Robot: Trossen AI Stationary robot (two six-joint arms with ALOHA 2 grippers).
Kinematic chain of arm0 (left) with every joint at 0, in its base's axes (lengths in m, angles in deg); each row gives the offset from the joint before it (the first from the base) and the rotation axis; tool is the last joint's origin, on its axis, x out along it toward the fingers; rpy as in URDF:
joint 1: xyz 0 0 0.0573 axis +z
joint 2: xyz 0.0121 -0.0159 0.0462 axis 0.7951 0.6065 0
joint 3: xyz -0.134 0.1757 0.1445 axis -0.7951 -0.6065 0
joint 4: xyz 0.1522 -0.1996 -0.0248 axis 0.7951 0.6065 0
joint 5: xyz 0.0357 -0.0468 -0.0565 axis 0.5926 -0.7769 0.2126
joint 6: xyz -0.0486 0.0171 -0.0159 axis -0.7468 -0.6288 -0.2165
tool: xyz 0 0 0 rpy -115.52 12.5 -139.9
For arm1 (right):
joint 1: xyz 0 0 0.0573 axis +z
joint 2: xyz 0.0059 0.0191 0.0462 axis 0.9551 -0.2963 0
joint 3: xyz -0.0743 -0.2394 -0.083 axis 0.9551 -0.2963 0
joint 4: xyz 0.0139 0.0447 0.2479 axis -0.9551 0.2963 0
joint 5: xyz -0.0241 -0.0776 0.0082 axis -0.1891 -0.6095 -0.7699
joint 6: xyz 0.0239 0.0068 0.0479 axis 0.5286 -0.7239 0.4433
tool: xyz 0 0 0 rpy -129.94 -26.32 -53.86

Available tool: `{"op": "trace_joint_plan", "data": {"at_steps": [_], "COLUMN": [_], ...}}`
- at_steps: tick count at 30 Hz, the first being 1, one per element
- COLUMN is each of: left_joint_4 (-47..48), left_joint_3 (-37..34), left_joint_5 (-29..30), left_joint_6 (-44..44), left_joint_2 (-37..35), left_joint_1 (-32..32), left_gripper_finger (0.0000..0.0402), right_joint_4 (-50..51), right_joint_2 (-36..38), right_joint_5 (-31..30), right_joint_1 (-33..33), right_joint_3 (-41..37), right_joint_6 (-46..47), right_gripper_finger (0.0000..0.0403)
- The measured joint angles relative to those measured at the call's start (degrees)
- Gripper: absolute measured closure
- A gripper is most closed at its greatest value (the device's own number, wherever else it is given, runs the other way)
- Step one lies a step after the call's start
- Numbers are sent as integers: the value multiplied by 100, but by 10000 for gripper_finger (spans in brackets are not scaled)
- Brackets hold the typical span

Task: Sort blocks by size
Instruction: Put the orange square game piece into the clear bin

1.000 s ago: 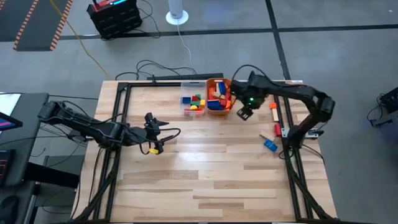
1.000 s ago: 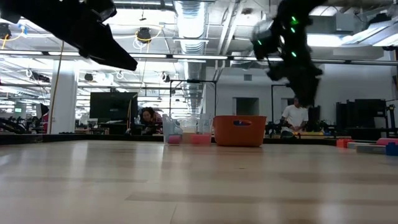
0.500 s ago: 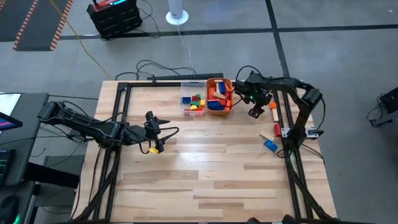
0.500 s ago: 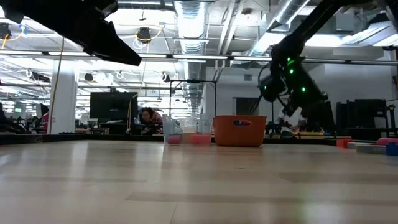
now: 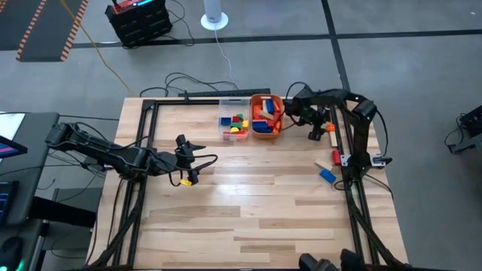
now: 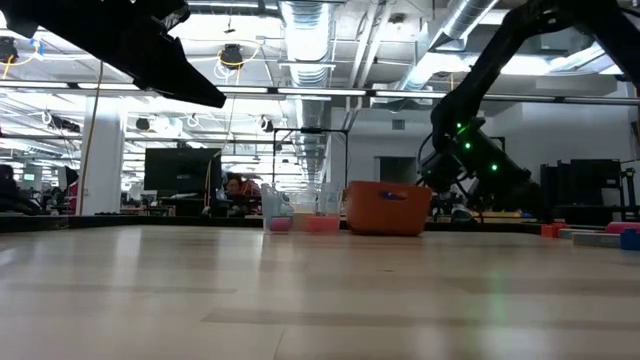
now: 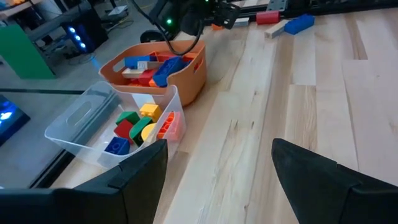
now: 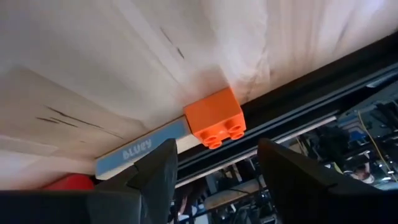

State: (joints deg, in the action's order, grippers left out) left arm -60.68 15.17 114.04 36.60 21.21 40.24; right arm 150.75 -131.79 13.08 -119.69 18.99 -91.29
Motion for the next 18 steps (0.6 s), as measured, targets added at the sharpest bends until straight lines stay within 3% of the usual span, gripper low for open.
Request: {"op": "trace_joint_plan", "data": {"at_steps": [7, 18], "left_joint_4": [4, 6], "left_joint_3": [0, 0], "left_joint_5": [0, 0], "left_joint_6": [11, 71], "left_joint_2": [0, 0], "left_joint_1": [0, 33], "left_gripper_finger": [121, 121], "right_joint_4": [-25, -359], "right_joint_2": [-24, 385], "right_joint_5": [18, 300], "right_joint_1": [-246, 232], "right_joint_3": [0, 0], "right_joint_6": [-318, -511], "right_gripper_finger": [147, 147]}}
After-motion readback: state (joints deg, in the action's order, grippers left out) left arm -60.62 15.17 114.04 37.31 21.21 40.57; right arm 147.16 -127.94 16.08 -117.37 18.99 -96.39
